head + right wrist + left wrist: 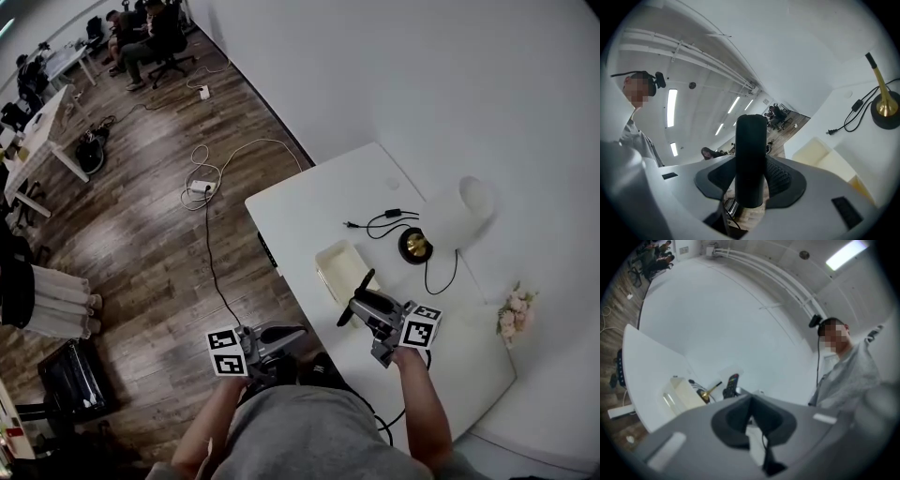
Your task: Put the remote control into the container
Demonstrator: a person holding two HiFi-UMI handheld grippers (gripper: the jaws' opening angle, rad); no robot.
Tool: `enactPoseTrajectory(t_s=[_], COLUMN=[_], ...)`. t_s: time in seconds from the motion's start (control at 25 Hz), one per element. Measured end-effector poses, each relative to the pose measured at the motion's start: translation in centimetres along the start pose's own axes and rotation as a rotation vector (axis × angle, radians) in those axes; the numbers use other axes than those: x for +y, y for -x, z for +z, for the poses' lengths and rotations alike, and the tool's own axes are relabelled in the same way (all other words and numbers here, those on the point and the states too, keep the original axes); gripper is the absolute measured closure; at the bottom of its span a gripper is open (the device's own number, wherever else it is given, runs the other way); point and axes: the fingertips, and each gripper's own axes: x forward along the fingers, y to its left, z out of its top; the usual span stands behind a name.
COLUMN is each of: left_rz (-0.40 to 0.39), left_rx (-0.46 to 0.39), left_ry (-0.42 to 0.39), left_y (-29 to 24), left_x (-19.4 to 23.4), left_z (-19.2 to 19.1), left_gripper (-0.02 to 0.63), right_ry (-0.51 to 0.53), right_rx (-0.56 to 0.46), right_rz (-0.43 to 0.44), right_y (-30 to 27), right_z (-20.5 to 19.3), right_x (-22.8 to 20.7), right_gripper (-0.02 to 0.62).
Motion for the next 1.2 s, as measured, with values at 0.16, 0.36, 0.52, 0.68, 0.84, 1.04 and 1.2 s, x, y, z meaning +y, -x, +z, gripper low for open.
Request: enactPoseTrajectory(t_s=[0.16,0.36,0.52,0.68,0.84,1.04,1.2], left_rz=[-0.013,-0.012,0.005,0.019,0.030,0.028,0.026], left_rx=[-0.003,-0.011,-0.028,-0.045,-0.056,-0.047,-0.032], left_ry=[0.000,0.002,-0.005,-0.014,-0.013,-0.004,0.000], left_y=[0.3,1.5,2.4,3.5,4.1,3.9,3.5], left_x=[1.0,2.2,3.8,4.3,5.0,5.7,6.0], left_z=[1.3,2.5,3.6,4.8,5.5,5.5,5.3], left_gripper=[0.607,0.606,0.606,0.606,0.607,0.607,0.606], right_ry=[-0.003,0.023,0.040,0.062,0.157,0.284,0.325], right_rx=[0.039,0.129,0.240,0.330,0.483,0.670,0.787], right_rz=[-0.090,-0.183,-0.256,-0.318,-0.417,-0.532,-0.577], right_y=[-1.1,-2.9,-4.2,-4.9,-5.2,-5.2,-5.7], right_z=[0.5,1.2,1.0,0.4,-0.9,-2.3,-3.5], right_x=[-2.2,-4.4,-7.1,-8.6,-10.3,-12.9,-14.2], right_gripper=[0.397,0.396,0.397,0.397,0.397,0.396,0.397])
